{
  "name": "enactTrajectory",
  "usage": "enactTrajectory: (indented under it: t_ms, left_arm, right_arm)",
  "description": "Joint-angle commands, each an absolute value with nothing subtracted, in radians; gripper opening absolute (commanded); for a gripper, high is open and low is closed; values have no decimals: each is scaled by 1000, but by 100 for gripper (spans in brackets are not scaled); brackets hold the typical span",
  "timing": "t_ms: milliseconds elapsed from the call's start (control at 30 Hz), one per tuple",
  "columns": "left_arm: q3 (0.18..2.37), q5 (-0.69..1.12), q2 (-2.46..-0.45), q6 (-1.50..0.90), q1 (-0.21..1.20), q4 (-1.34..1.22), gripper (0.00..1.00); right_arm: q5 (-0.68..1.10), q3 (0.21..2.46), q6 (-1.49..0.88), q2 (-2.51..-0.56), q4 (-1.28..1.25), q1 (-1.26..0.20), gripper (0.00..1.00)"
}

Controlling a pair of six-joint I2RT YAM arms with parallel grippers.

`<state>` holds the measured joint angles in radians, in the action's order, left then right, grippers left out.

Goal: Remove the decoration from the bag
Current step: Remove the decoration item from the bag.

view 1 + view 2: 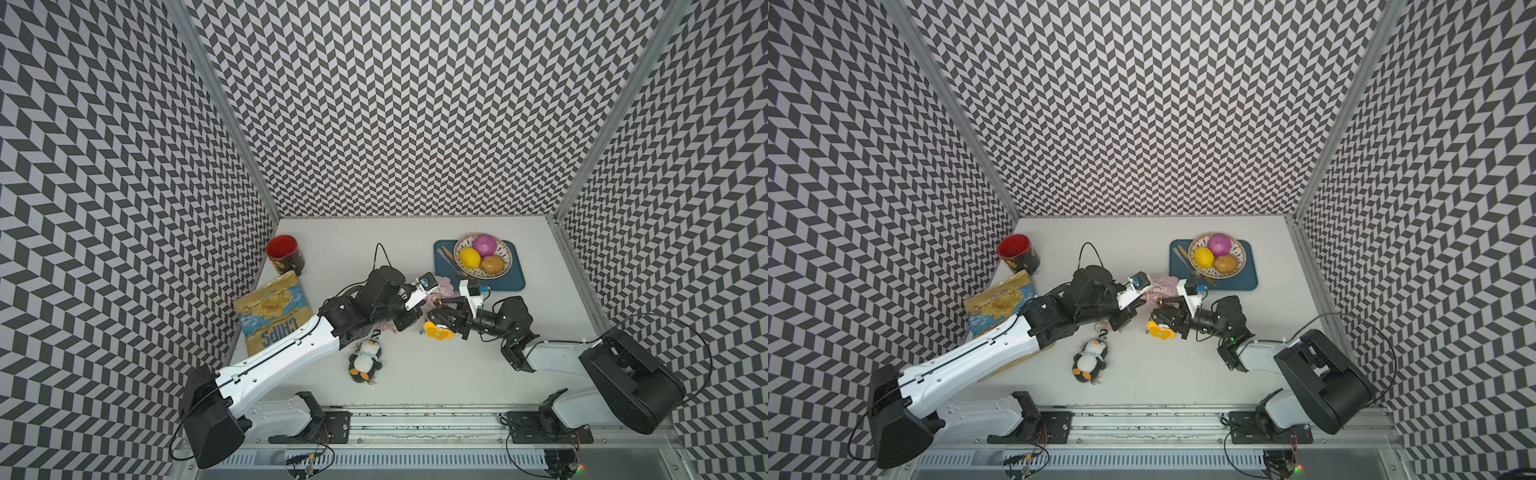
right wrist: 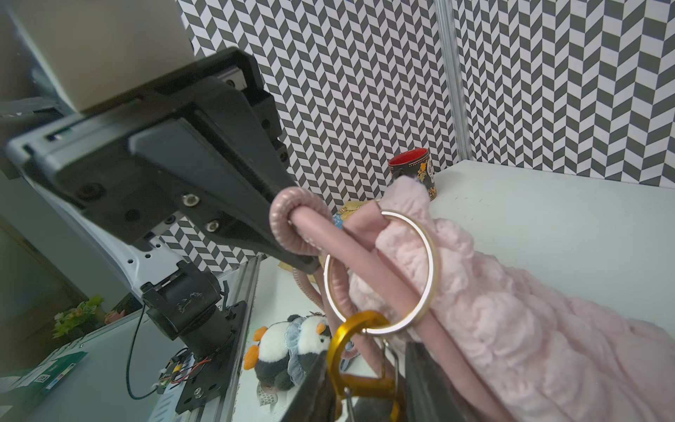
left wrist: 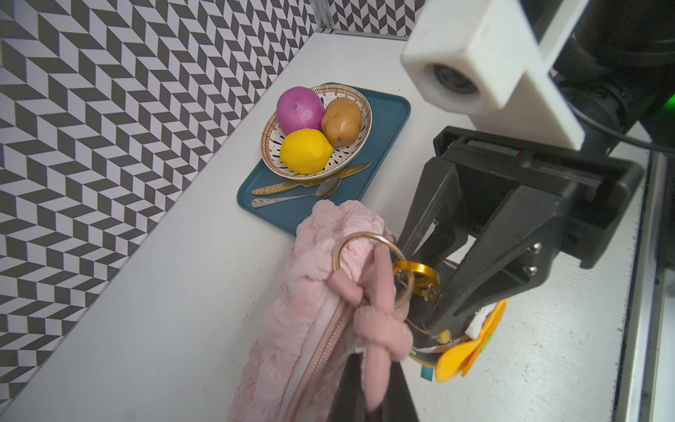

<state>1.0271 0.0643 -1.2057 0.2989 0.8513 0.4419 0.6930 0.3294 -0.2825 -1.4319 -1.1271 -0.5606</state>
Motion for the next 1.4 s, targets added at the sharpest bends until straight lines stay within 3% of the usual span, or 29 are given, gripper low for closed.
enactTrajectory:
  t_ms: [0,467,967,1367]
  left_arm:
    - [1035,83,-1189,312,860,380,0]
    - [1018,109,-1165,356,859,386,0]
    - [1013,106,-1163,378,856,385,0]
    - [1035,108,-1180,390,854,388,0]
  right_arm:
    - [700,316,-299,-1412,-1210,-566,34]
    - [732,295,-333,-1420,-1290,-559,34]
    - [720,277,-300,-1394,-1275,-555,21]
    - [685,275,-227,-1353,-1196,-569,19]
